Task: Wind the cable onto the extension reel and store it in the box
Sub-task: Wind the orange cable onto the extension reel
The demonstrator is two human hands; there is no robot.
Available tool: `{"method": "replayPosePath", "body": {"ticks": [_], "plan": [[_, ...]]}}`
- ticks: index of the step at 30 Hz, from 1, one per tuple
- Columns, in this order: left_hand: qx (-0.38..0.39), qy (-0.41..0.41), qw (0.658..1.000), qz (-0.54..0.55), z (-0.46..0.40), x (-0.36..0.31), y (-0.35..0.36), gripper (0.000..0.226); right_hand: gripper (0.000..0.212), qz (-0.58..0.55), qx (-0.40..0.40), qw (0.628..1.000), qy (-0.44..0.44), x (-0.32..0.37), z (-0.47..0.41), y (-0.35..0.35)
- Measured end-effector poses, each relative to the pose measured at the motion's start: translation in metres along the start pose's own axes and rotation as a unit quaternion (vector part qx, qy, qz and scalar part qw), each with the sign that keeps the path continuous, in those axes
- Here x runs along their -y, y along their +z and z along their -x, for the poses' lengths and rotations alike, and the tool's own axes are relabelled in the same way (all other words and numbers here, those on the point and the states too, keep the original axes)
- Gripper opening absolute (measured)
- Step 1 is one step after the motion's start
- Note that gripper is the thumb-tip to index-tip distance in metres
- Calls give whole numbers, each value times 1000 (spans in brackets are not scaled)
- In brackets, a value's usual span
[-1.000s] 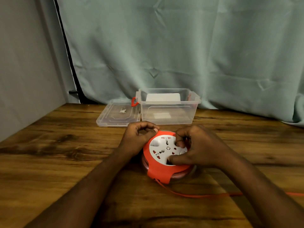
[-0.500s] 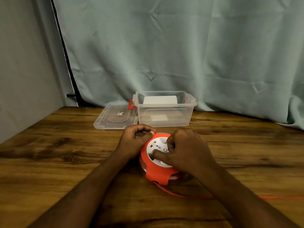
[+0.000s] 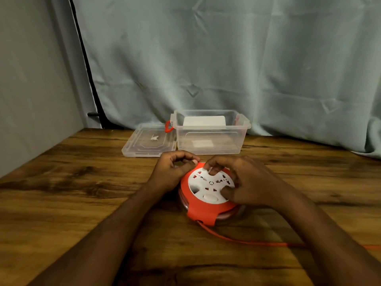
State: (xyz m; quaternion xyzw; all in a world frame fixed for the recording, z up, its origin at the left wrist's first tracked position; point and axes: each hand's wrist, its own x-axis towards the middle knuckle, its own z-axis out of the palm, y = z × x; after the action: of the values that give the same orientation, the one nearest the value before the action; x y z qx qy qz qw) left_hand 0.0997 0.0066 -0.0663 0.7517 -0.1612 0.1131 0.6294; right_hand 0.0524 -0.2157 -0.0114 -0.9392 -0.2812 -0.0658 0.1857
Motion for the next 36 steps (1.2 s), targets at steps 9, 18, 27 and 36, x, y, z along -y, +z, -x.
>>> {"method": "replayPosePath", "body": {"ticks": [9, 18, 27, 36], "plan": [[-10, 3, 1000, 0, 1, 0, 3, 12, 73, -86, 23, 995, 35, -6, 1, -6], [-20, 9, 1000, 3, -1, 3, 3, 11, 72, -30, -16, 998, 55, 8, 3, -5], [-14, 10, 1000, 7, -2, 4, 3, 11, 61, 67, -95, 992, 52, 15, -3, 13], [-10, 17, 1000, -7, -1, 2, 4, 11, 52, 63, -121, 987, 79, 28, -10, 33]]}}
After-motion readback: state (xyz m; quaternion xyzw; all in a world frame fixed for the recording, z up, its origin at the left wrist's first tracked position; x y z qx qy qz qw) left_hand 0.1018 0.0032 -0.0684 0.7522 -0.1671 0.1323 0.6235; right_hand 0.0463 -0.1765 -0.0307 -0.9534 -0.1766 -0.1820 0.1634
